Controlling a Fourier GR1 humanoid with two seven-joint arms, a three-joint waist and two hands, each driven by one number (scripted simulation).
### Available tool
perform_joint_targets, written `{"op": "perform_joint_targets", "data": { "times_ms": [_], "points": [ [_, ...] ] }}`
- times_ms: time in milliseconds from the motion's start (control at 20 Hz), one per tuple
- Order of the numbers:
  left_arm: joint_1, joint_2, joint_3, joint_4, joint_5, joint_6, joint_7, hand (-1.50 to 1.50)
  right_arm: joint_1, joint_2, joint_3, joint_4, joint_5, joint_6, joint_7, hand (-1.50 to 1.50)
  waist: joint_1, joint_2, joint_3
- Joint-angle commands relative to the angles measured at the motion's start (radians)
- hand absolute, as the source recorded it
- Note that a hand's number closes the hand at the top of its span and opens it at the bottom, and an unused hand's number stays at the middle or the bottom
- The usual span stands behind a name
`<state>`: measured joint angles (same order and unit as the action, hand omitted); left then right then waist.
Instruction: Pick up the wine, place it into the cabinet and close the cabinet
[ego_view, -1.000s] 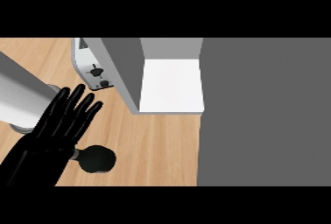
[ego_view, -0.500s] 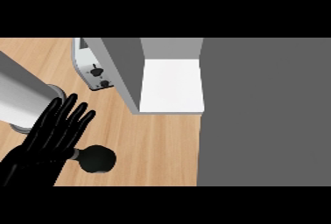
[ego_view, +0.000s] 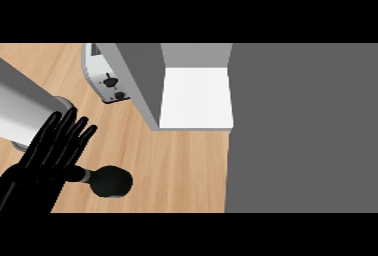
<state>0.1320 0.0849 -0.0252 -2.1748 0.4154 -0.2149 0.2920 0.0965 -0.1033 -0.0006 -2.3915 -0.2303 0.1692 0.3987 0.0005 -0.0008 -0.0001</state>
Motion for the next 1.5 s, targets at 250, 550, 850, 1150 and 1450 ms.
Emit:
{"op": "perform_joint_targets", "data": {
  "times_ms": [250, 550, 850, 1150, 1450],
  "points": [
    [0.009, 0.066, 0.14, 0.061, 0.062, -0.08, -0.018, -1.5, -0.013, -0.014, -0.079, 0.025, -0.07, 0.04, -0.02, -1.5, 0.0, 0.0, 0.0],
    [0.041, 0.075, 0.196, 0.205, 0.043, -0.197, -0.121, -1.5, 0.025, 0.029, 0.004, 0.016, 0.018, 0.037, -0.025, -1.5, -0.001, 0.0, 0.0],
    [-0.039, 0.086, 0.243, 0.454, -0.036, -0.27, -0.272, -1.5, -0.011, 0.047, 0.025, -0.004, 0.039, 0.01, -0.01, -1.5, -0.003, 0.001, 0.0],
    [-0.035, 0.077, 0.256, 0.539, -0.116, -0.283, -0.346, -1.5, 0.008, -0.013, -0.092, -0.009, -0.09, 0.069, 0.013, -1.5, -0.004, 0.001, 0.0],
    [-0.007, 0.096, 0.27, 0.597, -0.14, -0.343, -0.4, -1.5, 0.038, 0.063, 0.035, -0.001, 0.02, 0.05, -0.026, -1.5, -0.002, 0.0, 0.0]
  ]
}}
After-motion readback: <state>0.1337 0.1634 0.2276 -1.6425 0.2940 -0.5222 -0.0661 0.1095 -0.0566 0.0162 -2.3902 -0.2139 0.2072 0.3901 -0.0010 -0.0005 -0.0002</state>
